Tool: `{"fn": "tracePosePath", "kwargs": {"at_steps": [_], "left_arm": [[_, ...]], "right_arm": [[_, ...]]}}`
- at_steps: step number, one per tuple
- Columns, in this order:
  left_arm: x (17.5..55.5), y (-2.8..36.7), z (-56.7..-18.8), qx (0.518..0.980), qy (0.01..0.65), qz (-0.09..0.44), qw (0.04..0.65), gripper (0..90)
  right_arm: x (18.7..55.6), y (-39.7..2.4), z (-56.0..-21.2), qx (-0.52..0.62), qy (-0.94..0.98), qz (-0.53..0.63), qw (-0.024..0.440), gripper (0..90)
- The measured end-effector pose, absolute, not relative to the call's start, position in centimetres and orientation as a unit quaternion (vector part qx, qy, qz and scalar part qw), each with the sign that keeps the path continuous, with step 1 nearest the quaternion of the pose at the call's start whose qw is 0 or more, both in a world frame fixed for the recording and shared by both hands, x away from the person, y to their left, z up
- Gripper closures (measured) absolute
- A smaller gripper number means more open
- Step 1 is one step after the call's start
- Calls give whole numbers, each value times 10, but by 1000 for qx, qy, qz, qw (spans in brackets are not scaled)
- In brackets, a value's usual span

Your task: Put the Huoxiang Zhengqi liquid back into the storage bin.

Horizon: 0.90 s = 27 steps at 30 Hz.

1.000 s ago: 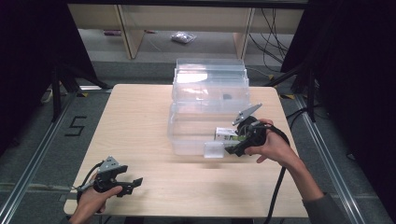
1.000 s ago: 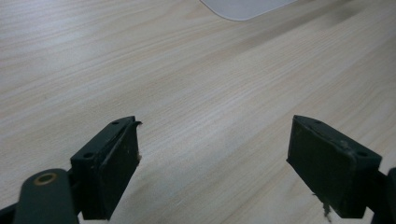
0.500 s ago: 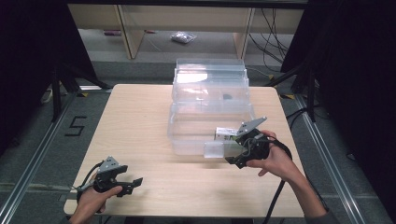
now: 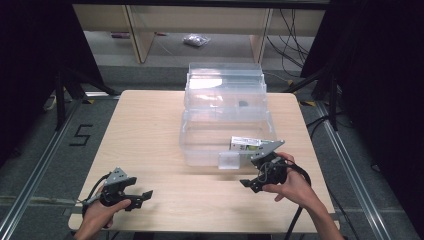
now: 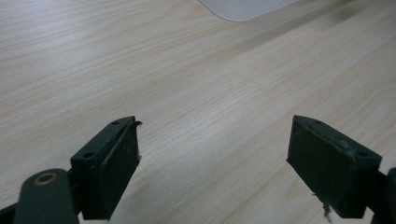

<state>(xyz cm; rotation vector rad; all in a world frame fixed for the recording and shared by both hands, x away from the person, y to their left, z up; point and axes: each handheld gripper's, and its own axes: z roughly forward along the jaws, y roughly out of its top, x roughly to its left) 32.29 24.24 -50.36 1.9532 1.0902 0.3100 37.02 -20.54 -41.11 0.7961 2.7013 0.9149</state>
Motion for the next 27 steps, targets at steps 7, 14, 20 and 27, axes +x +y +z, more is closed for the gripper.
{"fn": "tracePosePath", "kwargs": {"at_steps": [7,14,20,27], "left_arm": [[323,243,-504,782,436,125,427,159],[323,243,-503,784,435,124,426,160],[323,245,-502,797,423,126,413,160],[323,244,-502,792,427,125,417,160]], "right_arm": [[364,-207,-424,265,907,317,79,206],[354,-210,-442,288,896,329,81,205],[350,-215,-453,283,898,329,77,203],[341,-219,-465,288,897,328,76,193]]}}
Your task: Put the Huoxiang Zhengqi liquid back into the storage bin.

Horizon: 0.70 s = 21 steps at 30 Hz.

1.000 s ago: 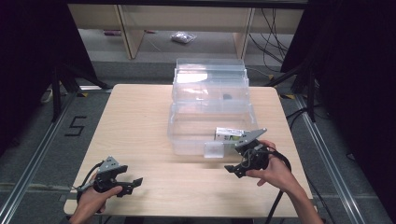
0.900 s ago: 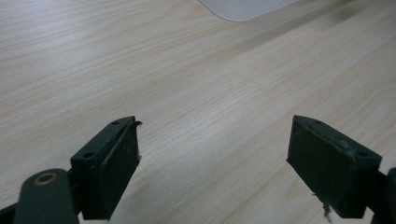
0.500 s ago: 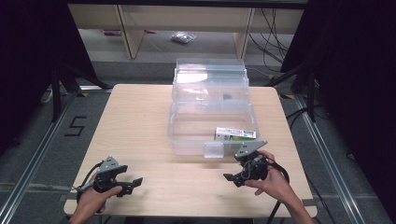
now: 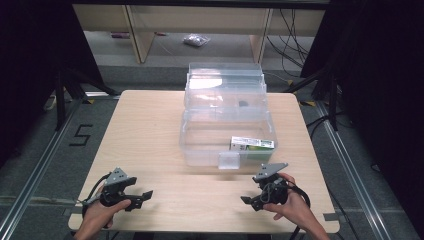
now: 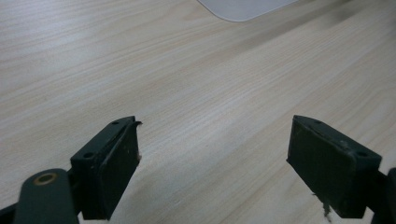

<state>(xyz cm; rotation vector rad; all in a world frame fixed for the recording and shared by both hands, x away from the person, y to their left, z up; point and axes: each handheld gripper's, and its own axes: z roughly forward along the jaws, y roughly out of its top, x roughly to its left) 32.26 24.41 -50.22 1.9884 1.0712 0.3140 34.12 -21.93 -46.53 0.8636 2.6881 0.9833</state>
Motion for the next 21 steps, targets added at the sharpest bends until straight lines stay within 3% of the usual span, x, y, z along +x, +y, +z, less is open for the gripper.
{"fn": "tracePosePath", "kwargs": {"at_steps": [21], "left_arm": [[322,243,-502,787,430,127,424,160]], "right_arm": [[328,-219,-481,293,905,297,79,191]]}}
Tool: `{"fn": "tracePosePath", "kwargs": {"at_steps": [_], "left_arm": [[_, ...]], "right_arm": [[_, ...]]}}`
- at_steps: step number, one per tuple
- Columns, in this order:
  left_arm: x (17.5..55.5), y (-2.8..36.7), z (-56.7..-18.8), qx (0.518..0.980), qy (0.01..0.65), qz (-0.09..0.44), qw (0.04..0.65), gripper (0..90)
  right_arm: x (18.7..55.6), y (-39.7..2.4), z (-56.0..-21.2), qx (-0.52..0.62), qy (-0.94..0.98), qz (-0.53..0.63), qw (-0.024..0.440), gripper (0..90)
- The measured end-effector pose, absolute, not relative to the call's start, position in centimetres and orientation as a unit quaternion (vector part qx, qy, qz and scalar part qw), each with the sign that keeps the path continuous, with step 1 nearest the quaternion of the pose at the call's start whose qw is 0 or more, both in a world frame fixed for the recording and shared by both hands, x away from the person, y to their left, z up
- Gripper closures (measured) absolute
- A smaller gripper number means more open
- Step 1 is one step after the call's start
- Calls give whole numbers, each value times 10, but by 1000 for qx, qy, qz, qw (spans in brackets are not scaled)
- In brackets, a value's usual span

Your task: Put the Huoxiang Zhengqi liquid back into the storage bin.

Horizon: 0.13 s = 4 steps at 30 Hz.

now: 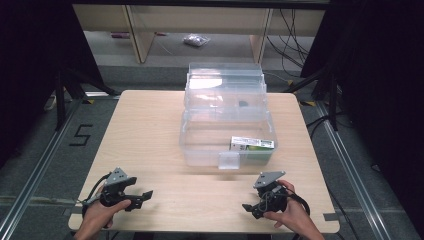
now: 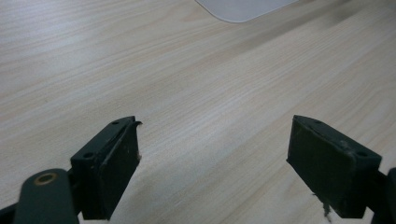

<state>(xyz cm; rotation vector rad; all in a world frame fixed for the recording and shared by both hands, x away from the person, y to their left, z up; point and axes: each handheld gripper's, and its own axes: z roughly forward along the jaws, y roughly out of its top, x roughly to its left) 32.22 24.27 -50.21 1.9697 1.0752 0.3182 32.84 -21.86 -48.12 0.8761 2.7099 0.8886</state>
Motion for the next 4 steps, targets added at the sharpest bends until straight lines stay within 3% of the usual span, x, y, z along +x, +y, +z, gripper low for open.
{"fn": "tracePosePath", "kwargs": {"at_steps": [4], "left_arm": [[322,242,-502,786,430,127,426,160]], "right_arm": [[328,-218,-482,304,901,298,78,191]]}}
